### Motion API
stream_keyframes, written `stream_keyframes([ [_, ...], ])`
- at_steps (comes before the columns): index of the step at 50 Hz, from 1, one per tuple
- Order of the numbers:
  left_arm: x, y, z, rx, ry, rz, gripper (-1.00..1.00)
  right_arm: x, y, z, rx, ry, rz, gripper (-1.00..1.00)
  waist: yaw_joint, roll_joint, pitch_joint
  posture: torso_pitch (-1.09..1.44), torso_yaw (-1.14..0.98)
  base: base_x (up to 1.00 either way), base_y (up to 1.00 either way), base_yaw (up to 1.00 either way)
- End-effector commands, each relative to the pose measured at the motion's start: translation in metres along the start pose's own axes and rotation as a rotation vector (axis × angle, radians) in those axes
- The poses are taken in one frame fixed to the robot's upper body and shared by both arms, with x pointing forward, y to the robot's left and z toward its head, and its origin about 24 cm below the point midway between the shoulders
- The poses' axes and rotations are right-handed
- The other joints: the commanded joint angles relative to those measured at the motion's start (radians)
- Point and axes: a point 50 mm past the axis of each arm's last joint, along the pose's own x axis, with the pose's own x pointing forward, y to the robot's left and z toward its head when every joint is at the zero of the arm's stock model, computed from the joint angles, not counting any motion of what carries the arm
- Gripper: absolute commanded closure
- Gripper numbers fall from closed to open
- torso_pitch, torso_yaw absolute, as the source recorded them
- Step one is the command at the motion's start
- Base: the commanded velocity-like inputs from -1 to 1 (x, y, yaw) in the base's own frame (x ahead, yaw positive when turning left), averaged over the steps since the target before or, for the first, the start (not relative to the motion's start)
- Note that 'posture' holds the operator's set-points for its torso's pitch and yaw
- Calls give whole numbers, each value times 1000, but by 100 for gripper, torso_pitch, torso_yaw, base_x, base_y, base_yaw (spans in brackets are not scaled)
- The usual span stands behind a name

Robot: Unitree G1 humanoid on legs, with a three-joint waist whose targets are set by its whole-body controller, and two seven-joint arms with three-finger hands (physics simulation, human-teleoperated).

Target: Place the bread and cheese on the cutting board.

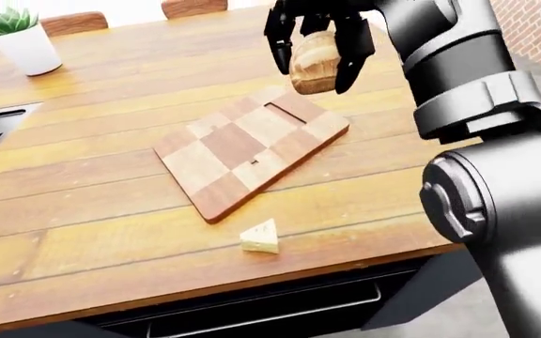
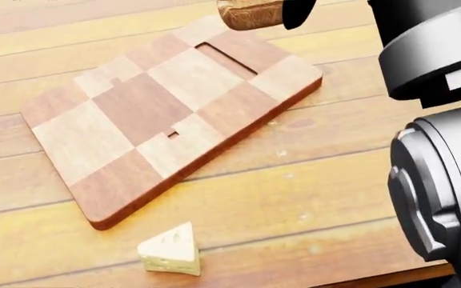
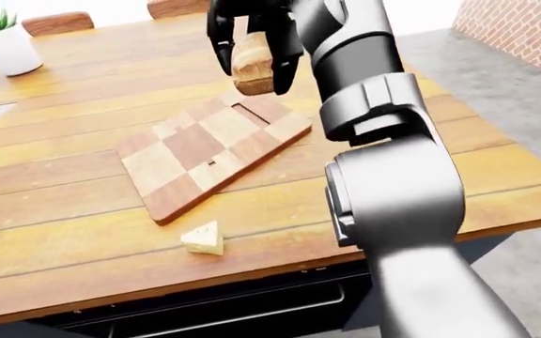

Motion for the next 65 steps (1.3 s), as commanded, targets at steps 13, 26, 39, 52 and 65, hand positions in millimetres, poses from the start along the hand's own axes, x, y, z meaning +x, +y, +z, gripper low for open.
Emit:
stream_keyframes([
  [13, -2, 1, 11, 6, -60, -3, -100, 11, -5, 3, 66, 34, -115, 100, 5, 9, -27, 0, 0, 0, 0, 0],
  [26, -1, 3, 12, 5, -60, 1, -100, 31, 19, -10, 207, 105, -189, 100, 16, 8, -36, 0, 0, 0, 0, 0],
  [39, -3, 7, 10, 9, -56, 8, -100, 36, 37, -32, 296, 220, -241, 100, 31, -1, -44, 0, 0, 0, 0, 0],
  [52, -5, 10, 9, 12, -53, 13, -100, 38, 39, -36, 312, 253, -330, 100, 36, -9, -46, 0, 0, 0, 0, 0],
  [65, -5, 13, 11, 19, -53, 16, -100, 45, 45, -28, 336, 222, -358, 100, 37, -10, -44, 0, 0, 0, 0, 0],
])
